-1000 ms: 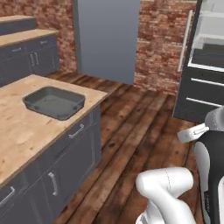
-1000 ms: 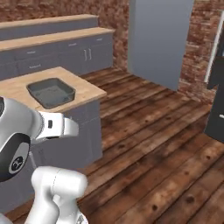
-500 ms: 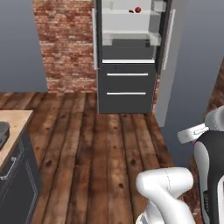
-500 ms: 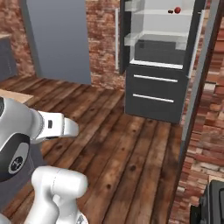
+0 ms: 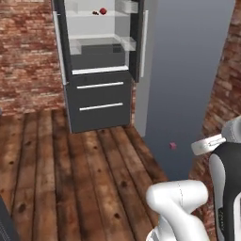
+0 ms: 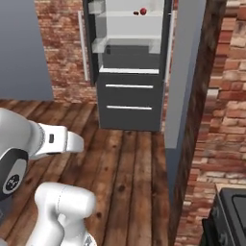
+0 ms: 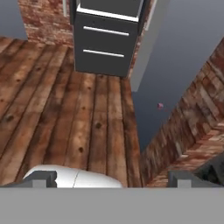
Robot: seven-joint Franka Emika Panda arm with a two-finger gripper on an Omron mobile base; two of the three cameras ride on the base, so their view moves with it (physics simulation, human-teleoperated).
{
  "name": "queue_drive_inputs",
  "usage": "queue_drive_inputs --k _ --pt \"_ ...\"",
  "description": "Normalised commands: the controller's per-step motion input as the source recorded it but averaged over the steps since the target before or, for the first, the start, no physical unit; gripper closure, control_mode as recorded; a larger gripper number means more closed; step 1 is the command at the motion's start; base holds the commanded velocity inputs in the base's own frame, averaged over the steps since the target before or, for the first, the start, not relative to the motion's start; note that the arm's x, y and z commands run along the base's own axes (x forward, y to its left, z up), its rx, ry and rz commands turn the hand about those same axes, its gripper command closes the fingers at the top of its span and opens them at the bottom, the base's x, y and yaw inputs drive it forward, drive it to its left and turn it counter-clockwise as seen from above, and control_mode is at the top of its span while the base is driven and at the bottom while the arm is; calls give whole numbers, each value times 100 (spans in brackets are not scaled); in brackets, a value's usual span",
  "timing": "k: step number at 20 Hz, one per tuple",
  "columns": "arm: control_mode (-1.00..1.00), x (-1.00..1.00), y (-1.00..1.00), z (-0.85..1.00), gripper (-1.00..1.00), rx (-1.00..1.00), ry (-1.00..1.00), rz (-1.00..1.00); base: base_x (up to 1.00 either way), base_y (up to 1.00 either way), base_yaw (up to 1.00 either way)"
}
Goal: Place one onion and one chicken drumstick in each tupperware on the nearby counter, to pack two identical lunches.
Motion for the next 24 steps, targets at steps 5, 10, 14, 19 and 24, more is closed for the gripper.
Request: queue_drive_inputs --k 5,10,14,19,24 --pt "100 0 0 0 -100 0 0 0 94 55 -19" --pt "100 0 0 0 -100 0 0 0 96 7 -3" --pt "100 0 0 0 -100 0 0 0 99 -3 9" --pt "100 0 0 0 -100 0 0 0 83 -32 21" --pt "100 0 0 0 -100 0 0 0 64 -50 22"
